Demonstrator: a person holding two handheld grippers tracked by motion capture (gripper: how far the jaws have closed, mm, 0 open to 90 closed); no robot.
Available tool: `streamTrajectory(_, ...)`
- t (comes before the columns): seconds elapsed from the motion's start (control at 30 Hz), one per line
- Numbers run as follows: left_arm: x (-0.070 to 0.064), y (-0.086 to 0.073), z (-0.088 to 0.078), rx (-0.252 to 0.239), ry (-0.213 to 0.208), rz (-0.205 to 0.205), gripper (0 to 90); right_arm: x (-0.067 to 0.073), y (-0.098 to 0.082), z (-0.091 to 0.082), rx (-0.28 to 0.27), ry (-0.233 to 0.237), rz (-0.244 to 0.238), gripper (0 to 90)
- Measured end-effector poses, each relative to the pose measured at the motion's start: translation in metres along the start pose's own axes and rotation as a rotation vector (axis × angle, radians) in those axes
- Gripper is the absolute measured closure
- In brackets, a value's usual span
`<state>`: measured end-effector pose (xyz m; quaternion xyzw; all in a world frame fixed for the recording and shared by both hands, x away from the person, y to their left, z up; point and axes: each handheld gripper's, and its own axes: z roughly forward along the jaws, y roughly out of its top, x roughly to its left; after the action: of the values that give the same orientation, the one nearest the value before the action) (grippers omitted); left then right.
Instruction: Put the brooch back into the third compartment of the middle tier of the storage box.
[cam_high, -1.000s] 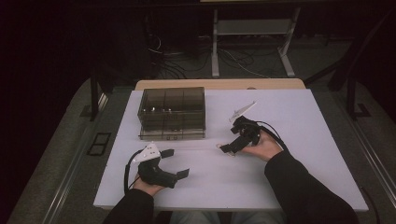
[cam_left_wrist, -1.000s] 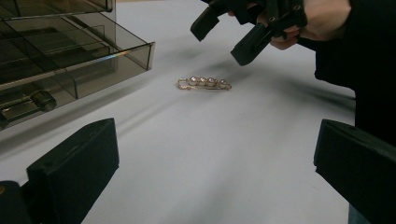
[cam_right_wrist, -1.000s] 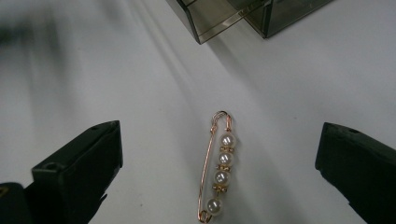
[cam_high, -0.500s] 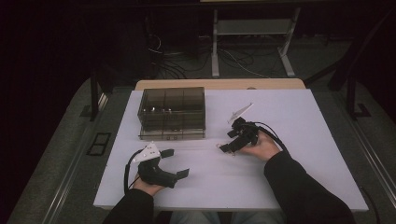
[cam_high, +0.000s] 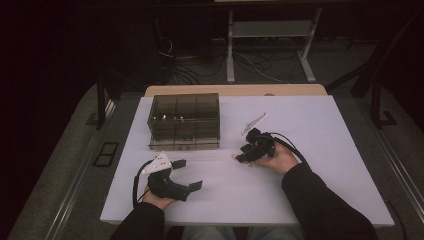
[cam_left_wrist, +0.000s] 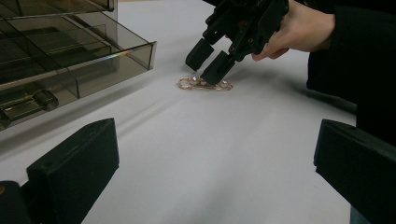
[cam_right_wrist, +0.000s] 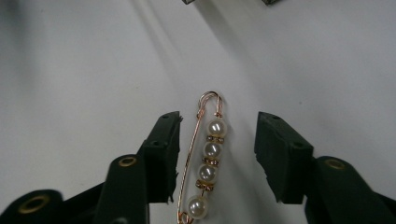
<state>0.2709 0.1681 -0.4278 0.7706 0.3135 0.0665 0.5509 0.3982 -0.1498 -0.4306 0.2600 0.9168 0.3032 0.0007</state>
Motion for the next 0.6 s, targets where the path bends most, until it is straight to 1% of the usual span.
streamTrajectory(0.1,0.0003,-0.0001,0.0,0.001,0.0,0.0,0.0,0.0004,-0.0003,0.0008,0.01,-0.006,0.0,60.1)
streamTrajectory(0.23,0.0002,-0.0001,0.0001,0.002,0.0,0.0,0.0,0.0002,-0.001,0.0013,0.021,-0.009,-0.007,67.0)
streamTrajectory(0.37,0.0001,-0.0002,0.0002,0.002,0.0,0.0,0.0,0.0014,-0.0015,0.0019,0.032,-0.014,-0.017,70.8)
streamTrajectory(0.6,0.0001,-0.0002,0.0003,0.002,-0.001,0.0,0.0,0.0042,-0.0011,0.0029,0.046,-0.052,-0.032,77.7)
